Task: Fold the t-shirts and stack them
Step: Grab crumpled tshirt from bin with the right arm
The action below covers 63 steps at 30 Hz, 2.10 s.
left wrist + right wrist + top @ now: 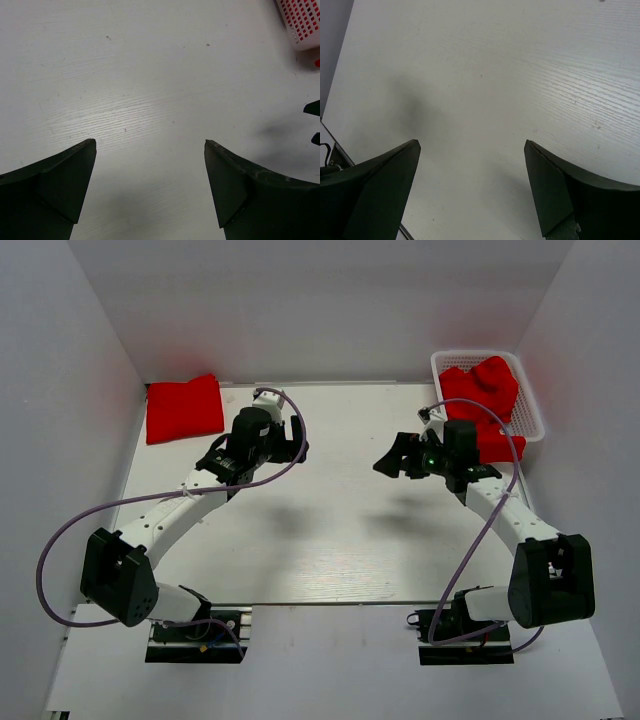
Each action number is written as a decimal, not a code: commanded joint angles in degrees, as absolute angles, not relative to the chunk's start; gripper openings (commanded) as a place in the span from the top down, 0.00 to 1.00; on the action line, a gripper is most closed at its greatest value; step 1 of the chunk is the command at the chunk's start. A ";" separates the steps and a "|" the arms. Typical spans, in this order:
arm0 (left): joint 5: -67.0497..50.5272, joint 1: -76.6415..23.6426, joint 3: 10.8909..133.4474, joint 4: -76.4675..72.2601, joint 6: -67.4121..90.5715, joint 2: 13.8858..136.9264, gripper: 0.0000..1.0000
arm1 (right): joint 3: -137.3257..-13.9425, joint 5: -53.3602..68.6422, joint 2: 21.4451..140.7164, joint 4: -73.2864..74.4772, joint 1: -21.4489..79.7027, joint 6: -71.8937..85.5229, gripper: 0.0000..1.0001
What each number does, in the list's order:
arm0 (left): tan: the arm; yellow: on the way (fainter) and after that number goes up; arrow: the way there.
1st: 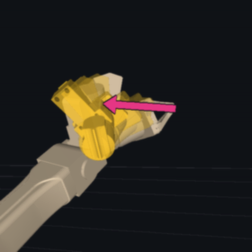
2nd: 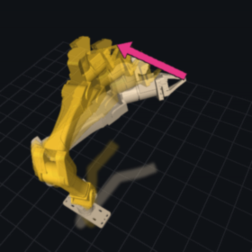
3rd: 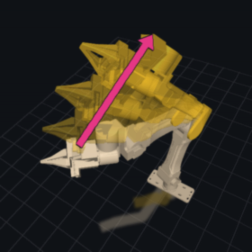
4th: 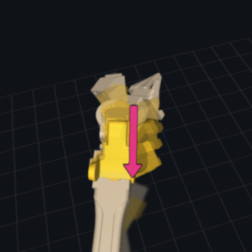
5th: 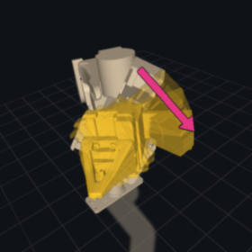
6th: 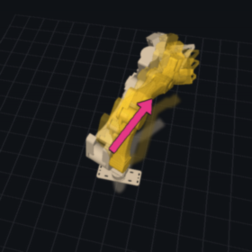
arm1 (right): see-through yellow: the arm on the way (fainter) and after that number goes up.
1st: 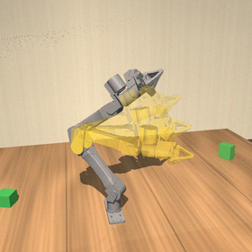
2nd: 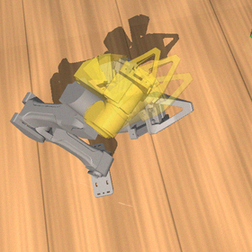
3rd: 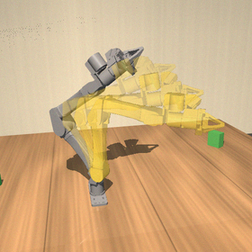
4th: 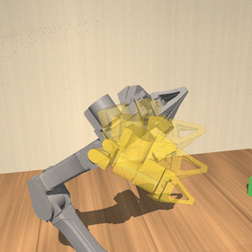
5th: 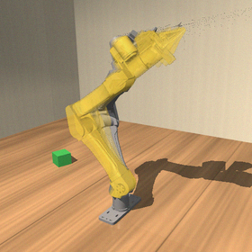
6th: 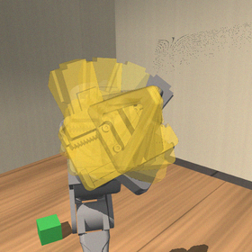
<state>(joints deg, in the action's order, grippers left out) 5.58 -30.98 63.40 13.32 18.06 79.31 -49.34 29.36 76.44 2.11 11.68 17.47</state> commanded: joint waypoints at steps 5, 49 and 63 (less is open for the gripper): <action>8.34 -30.59 64.51 13.54 17.31 76.38 0.01 | -50.18 27.69 75.85 -3.86 11.52 17.32 0.10; 4.31 -25.31 77.34 13.01 14.50 97.47 0.01 | -122.08 11.15 134.82 21.18 -14.76 9.31 0.12; 3.08 -24.79 79.01 13.01 15.56 99.23 0.01 | -118.65 14.06 128.78 12.92 -14.50 9.41 1.00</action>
<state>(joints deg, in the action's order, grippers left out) 4.23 -24.95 76.88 12.93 14.94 100.03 -118.69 13.28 135.02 17.34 -14.57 10.17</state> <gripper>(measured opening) 0.984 0.015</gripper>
